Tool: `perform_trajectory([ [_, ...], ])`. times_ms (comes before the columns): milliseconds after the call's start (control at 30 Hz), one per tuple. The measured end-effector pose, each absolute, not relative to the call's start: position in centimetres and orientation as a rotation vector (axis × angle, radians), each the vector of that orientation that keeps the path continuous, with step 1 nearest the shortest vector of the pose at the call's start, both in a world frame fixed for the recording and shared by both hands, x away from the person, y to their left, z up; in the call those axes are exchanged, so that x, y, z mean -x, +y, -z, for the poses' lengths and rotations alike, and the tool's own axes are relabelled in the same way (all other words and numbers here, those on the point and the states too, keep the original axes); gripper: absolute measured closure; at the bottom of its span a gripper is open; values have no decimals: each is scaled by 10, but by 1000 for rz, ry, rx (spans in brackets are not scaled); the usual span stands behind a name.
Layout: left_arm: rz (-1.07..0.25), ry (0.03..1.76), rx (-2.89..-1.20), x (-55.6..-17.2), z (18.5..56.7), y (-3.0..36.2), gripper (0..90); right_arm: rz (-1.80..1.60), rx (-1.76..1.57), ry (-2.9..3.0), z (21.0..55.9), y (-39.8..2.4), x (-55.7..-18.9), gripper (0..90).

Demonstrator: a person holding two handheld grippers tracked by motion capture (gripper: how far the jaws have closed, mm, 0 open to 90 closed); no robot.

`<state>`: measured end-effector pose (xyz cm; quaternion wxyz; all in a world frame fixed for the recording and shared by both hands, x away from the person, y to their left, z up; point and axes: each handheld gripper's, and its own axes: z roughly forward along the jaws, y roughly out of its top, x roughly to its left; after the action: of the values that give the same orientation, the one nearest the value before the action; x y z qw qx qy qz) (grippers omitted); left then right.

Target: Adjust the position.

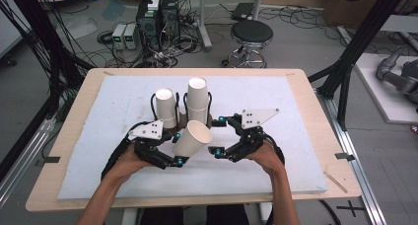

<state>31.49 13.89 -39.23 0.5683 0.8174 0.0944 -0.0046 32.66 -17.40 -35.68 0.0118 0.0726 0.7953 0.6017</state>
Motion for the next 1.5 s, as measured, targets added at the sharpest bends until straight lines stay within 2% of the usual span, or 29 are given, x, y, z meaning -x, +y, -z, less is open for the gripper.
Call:
perform_trajectory([
  [500, 39, 210, -1765, -314, 396, 147, 344, -1953, -232, 2470, 365, -172, -328, 148],
  [1233, 45, 151, -1781, -310, 398, 130, 344, -2108, -150, 2478, 373, -145, -330, 149],
  [1500, 56, 114, -1780, -308, 397, 127, 344, -2204, -109, 2450, 373, -140, -332, 184],
])
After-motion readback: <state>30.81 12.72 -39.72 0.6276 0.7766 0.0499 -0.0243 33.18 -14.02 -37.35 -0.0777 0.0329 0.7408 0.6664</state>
